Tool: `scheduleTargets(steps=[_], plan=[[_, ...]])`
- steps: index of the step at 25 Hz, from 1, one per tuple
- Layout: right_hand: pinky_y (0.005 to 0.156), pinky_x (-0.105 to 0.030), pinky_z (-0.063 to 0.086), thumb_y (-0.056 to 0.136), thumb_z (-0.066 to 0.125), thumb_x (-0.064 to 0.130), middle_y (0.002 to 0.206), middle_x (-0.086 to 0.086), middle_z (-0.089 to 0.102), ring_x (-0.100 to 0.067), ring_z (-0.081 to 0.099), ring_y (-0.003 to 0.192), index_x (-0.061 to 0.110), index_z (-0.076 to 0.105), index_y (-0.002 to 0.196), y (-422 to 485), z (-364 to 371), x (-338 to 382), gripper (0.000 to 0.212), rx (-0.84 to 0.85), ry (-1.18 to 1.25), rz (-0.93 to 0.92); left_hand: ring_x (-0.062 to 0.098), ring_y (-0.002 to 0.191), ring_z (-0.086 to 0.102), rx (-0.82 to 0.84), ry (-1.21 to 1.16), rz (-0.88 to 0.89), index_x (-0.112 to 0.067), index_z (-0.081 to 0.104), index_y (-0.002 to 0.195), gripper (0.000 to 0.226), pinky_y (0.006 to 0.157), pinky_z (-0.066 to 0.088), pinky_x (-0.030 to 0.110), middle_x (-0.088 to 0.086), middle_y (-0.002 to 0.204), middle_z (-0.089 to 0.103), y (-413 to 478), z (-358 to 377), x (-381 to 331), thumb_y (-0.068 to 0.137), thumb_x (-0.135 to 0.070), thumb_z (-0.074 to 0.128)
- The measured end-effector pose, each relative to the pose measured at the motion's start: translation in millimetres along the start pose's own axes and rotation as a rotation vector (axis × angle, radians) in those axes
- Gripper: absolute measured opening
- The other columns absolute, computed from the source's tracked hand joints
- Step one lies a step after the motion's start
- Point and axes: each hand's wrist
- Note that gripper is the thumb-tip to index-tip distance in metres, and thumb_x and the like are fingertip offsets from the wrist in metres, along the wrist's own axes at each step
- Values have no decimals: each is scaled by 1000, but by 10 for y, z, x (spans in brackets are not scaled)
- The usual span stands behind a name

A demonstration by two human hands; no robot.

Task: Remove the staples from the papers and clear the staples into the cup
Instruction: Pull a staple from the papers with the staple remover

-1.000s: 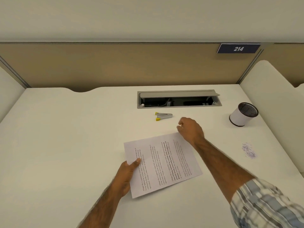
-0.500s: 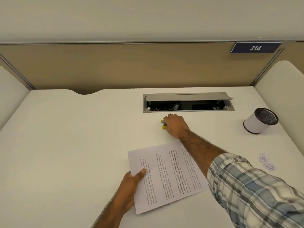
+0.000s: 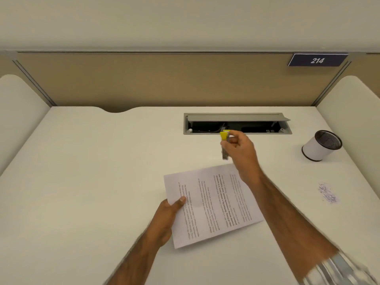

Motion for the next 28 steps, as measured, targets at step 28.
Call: scheduleTargets(steps=[28], plan=[[93, -49, 50, 95, 54, 39, 118, -26, 68, -37, 64, 100, 6, 64, 119, -2554, 166, -315, 42, 280, 536, 636, 25, 93, 77, -3, -107, 127, -20, 71, 118, 17, 80, 61, 41, 5, 107, 81, -300, 480, -387, 102, -20, 66]])
Point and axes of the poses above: each hand's wrist, its own y-axis towards the middle knuckle, its own z-axis out of the palm, x = y × z
